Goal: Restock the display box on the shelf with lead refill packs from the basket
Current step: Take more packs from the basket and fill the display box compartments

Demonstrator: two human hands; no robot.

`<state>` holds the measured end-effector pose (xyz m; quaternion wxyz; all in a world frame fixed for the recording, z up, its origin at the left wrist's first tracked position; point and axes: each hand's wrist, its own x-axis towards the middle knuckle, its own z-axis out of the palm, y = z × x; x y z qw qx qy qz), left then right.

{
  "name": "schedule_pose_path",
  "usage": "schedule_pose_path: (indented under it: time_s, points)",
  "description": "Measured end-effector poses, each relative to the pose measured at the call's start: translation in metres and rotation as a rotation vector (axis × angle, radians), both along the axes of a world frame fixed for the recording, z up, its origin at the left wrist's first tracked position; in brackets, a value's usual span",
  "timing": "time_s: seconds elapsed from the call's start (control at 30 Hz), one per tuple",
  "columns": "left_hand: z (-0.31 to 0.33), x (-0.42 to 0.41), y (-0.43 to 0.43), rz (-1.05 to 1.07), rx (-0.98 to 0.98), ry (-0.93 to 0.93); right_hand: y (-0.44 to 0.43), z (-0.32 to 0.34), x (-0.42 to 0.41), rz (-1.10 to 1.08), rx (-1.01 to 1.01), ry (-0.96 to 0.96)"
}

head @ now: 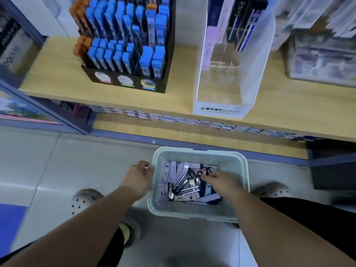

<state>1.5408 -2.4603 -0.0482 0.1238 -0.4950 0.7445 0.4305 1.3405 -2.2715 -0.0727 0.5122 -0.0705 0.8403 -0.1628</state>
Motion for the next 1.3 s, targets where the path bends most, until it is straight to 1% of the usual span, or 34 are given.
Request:
schedule_pose_path:
  time_s: [0.13,0.2,0.23,0.3,0.4,0.47,0.53,0.63,0.7,0.77,0.93,1.13,1.3]
  points:
    - [-0.02,-0.006,0.019,0.07,0.012,0.143,-0.003,-0.034,0.005,-0.175,0.003,-0.03]
    - [-0.03,-0.002,0.021,0.091,0.022,0.221,-0.006,-0.052,0.011,-0.265,0.019,0.024]
    - [-0.034,0.001,0.023,0.101,0.02,0.258,-0.008,-0.06,0.013,-0.25,0.033,0.083]
    - [-0.044,0.007,0.025,0.108,-0.008,0.307,-0.012,-0.069,0.017,-0.14,0.064,0.189]
    - [-0.054,0.01,0.027,0.107,-0.046,0.325,-0.015,-0.074,0.018,-0.046,0.045,0.229]
    - [-0.057,0.011,0.027,0.112,-0.061,0.341,-0.015,-0.076,0.017,-0.037,-0.005,0.241]
    - [-0.057,0.01,0.027,0.113,-0.071,0.353,-0.022,-0.076,0.02,-0.108,-0.045,0.231]
    - [-0.056,0.009,0.028,0.115,-0.062,0.355,-0.04,-0.08,0.035,-0.266,-0.088,0.16]
    - [-0.055,0.009,0.028,0.114,-0.048,0.354,-0.052,-0.082,0.045,-0.301,-0.098,0.145]
    - [-0.054,0.009,0.028,0.11,-0.034,0.356,-0.059,-0.087,0.048,-0.303,-0.077,0.148]
    - [-0.054,0.009,0.028,0.111,-0.015,0.352,-0.078,-0.094,0.045,-0.212,0.101,0.138]
    - [-0.06,0.01,0.027,0.103,-0.028,0.378,-0.085,-0.1,0.047,-0.257,0.119,0.157]
    - [-0.061,0.01,0.028,0.118,-0.025,0.408,-0.088,-0.097,0.049,-0.305,0.074,0.164]
